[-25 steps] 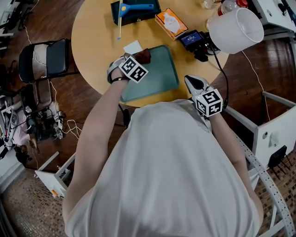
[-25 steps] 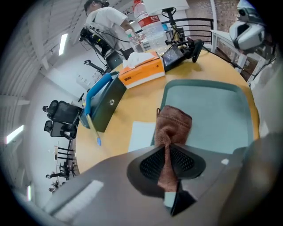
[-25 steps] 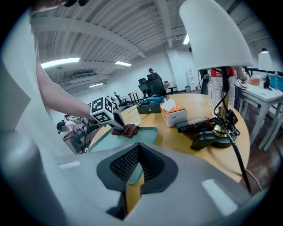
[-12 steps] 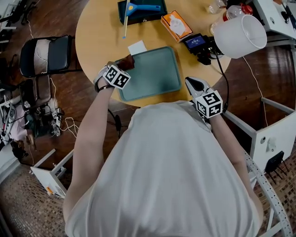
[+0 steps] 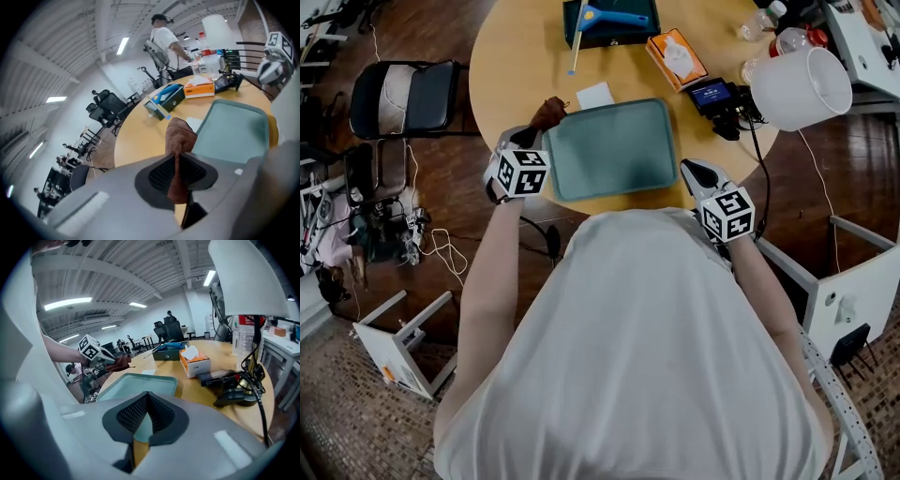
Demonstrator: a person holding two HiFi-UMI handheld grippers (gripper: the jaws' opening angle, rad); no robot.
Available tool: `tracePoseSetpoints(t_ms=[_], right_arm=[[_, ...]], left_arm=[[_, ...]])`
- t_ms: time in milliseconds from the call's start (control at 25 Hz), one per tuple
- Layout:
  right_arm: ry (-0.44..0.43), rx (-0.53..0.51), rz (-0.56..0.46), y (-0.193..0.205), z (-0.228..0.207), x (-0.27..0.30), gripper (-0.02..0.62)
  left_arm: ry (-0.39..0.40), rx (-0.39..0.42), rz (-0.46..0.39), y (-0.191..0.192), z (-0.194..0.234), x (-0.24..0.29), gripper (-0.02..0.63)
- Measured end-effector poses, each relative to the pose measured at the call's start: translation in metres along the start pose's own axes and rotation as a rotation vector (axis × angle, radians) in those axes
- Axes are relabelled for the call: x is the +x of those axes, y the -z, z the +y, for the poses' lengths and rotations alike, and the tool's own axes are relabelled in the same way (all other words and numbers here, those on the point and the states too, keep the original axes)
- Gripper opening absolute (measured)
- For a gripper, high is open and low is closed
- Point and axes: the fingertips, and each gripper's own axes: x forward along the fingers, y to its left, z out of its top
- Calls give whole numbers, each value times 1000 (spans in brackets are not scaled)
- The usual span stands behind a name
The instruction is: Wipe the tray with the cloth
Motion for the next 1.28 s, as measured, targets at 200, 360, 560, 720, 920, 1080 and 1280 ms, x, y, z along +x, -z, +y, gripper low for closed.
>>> tracePoseSetpoints(t_ms=[200, 360, 560, 720, 920, 1080, 1280], right_arm=[[-18, -30, 7, -3, 11, 6, 3], [-12, -39, 11, -5, 14, 6, 3], [-1, -46, 14, -8, 13, 4, 3], [-10, -59, 21, -10, 13, 7, 3], [-28, -83, 6, -23, 15, 15, 3], [-77, -132, -35, -42, 32, 22, 2], [-130, -209, -75, -59, 58, 26, 2]], left_arm=[[-32, -139, 155, 76, 23, 6, 360], [90, -174, 295, 121, -11, 32, 360], [126, -143, 349, 133, -34, 47, 364], [113, -140, 328, 129, -33, 45, 409], [101, -283, 161, 102, -19, 6, 499], [228, -503, -102, 52, -26, -47, 487], [374, -650, -292, 15, -69, -71, 379]])
